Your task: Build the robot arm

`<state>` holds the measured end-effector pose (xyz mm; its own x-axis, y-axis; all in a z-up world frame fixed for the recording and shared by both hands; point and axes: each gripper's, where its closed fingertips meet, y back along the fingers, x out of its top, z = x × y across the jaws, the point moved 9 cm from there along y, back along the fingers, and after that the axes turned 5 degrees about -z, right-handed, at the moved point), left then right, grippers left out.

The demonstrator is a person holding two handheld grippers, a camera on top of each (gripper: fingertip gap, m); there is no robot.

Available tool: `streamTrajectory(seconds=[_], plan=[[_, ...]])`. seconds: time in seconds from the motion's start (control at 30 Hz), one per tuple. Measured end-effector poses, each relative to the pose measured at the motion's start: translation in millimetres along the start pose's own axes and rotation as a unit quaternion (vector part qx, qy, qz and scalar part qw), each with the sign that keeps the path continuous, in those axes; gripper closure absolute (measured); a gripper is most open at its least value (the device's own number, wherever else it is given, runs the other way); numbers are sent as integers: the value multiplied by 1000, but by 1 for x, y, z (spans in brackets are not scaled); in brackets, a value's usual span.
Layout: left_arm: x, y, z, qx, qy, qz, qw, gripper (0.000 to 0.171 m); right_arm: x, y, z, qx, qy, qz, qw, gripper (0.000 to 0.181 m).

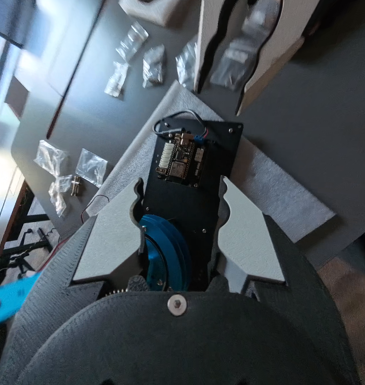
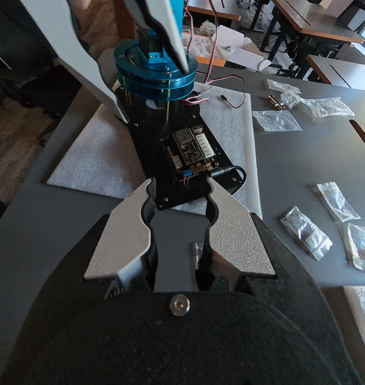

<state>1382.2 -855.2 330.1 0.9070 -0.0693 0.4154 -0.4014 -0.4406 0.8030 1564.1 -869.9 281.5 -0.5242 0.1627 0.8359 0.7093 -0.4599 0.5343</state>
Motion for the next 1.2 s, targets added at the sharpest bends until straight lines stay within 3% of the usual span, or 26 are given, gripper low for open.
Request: streamTrajectory(seconds=[0.17,0.27,0.4,0.5,0.6,0.93,1.2], plan=[[11,-28,-18,-69,-44,-108,991,95,-8,-7,6,17,11,-31,999,135],[11,-38,-24,-92,-27,-130,987,101,-10,-10,8,19,20,-36,999,135],[6,-50,-30,-109,-11,-162,981,96,-9,-11,7,25,28,-35,999,135],[3,-57,-29,-162,5,-184,970,97,-8,-11,8,27,29,-35,999,134],[4,-62,-28,-184,29,-182,965,101,-8,-11,8,27,29,-34,999,134],[5,-66,-30,-141,65,-165,974,101,-8,-11,7,24,37,-42,998,134],[6,-69,-27,-148,43,-181,971,103,-9,-16,1,34,49,-51,997,135]])
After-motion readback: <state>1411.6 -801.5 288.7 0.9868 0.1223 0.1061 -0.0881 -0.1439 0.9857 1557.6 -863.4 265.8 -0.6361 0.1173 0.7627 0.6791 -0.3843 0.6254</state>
